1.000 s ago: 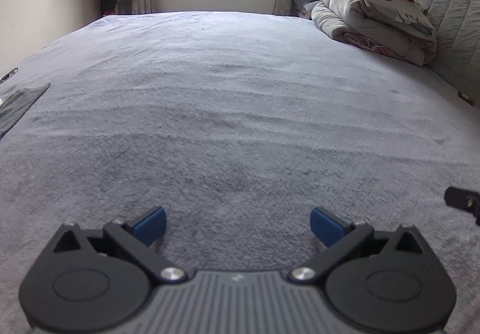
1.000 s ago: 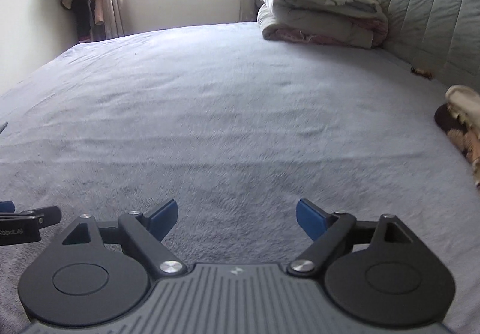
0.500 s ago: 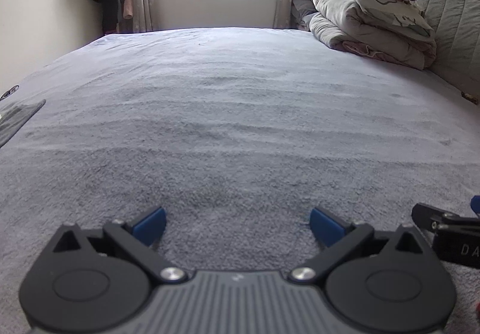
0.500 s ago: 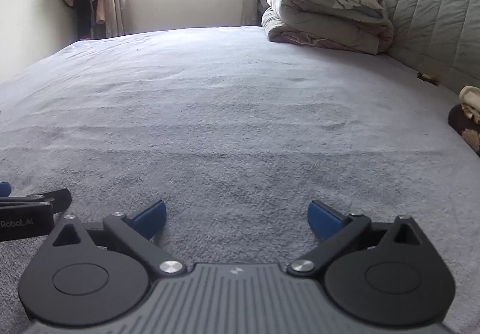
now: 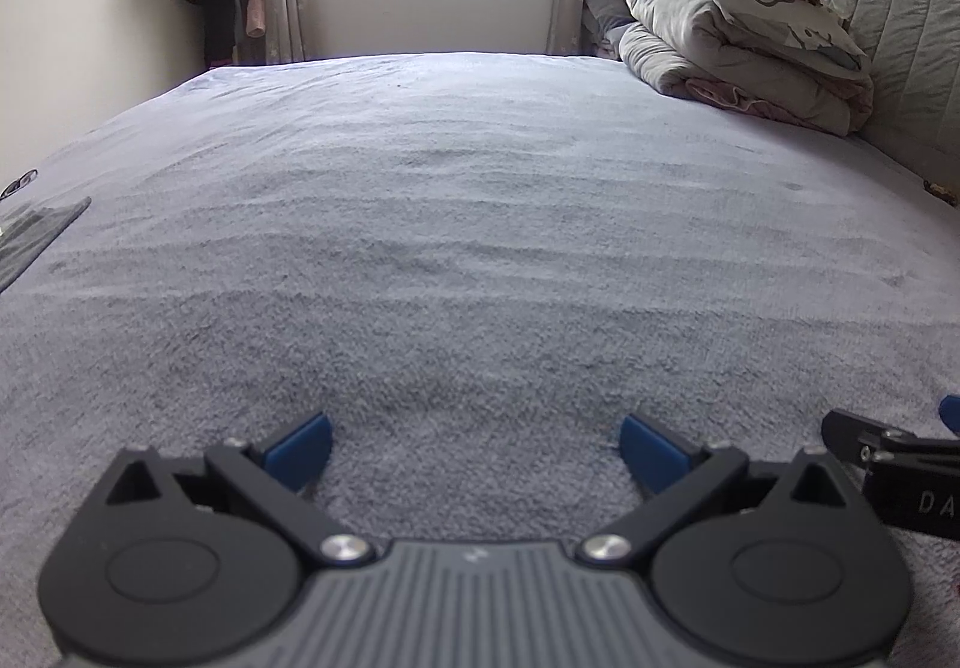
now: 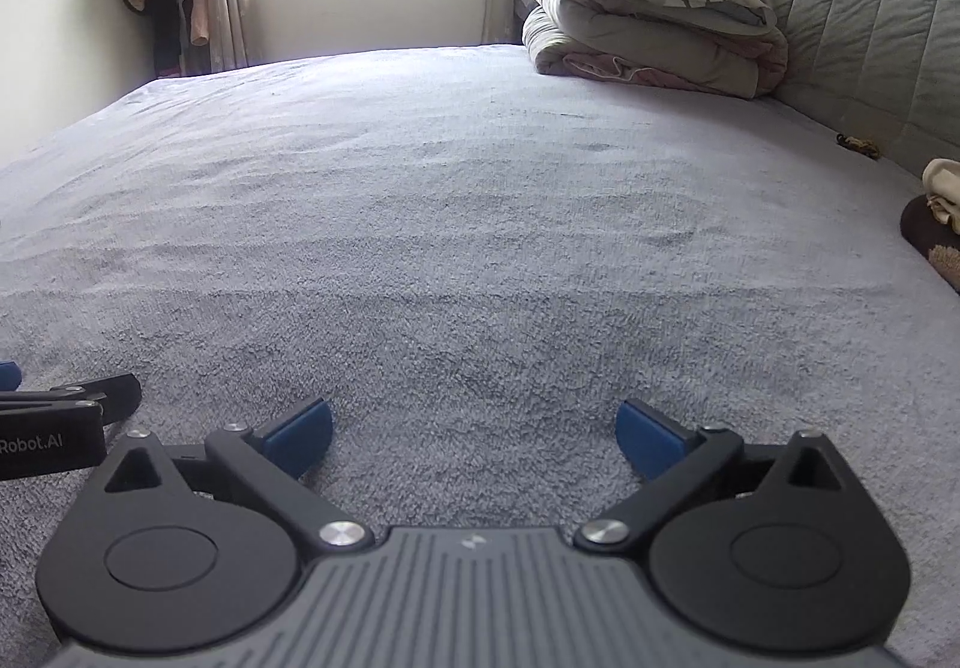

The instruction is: Fold clothes

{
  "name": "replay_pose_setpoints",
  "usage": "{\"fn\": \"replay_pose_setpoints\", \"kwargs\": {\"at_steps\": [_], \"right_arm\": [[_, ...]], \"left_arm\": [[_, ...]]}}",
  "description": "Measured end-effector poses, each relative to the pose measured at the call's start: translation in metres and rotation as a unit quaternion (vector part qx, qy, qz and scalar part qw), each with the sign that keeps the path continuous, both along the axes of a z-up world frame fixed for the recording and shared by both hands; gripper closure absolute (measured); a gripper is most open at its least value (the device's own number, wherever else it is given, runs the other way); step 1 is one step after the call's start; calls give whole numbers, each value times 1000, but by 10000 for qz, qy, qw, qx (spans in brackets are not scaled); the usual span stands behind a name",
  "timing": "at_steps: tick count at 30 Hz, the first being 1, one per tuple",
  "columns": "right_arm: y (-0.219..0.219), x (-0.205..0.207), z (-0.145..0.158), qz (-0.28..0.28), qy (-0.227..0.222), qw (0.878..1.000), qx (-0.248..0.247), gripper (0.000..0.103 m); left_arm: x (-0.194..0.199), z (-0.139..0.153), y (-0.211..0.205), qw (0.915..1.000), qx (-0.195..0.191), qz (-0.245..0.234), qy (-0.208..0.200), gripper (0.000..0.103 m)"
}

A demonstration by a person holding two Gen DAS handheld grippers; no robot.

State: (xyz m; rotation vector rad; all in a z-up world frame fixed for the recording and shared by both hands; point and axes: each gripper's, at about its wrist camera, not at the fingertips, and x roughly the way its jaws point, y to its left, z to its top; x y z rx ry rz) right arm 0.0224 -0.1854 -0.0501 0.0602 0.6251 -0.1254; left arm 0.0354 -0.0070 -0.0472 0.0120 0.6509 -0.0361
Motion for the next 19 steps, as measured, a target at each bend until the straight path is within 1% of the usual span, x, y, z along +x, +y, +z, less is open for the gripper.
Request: {"fn": "replay_pose_setpoints", "kwargs": {"at_steps": [19], "right_arm": [[-1,-1,0,22,-2,10000,6,0]], "left_arm": [[-2,0,-1,10000,-13,17,-7,0]]}}
